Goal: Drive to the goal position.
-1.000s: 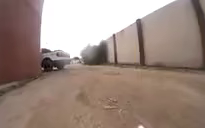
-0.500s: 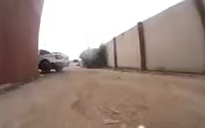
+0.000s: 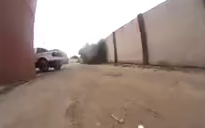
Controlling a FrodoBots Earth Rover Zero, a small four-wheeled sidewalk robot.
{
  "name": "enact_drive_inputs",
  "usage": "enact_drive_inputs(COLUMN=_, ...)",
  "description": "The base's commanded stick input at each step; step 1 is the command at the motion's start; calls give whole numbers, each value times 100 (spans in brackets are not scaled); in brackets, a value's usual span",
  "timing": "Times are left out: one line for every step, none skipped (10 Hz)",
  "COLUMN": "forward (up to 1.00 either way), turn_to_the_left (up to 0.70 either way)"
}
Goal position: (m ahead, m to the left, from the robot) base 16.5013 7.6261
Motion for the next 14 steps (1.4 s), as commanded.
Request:
enact_drive_inputs(forward=50, turn_to_the_left=0)
enact_drive_inputs(forward=50, turn_to_the_left=0)
enact_drive_inputs(forward=50, turn_to_the_left=0)
enact_drive_inputs(forward=50, turn_to_the_left=0)
enact_drive_inputs(forward=50, turn_to_the_left=0)
enact_drive_inputs(forward=50, turn_to_the_left=0)
enact_drive_inputs(forward=50, turn_to_the_left=0)
enact_drive_inputs(forward=50, turn_to_the_left=0)
enact_drive_inputs(forward=50, turn_to_the_left=0)
enact_drive_inputs(forward=50, turn_to_the_left=0)
enact_drive_inputs(forward=50, turn_to_the_left=0)
enact_drive_inputs(forward=50, turn_to_the_left=0)
enact_drive_inputs(forward=50, turn_to_the_left=0)
enact_drive_inputs(forward=50, turn_to_the_left=0)
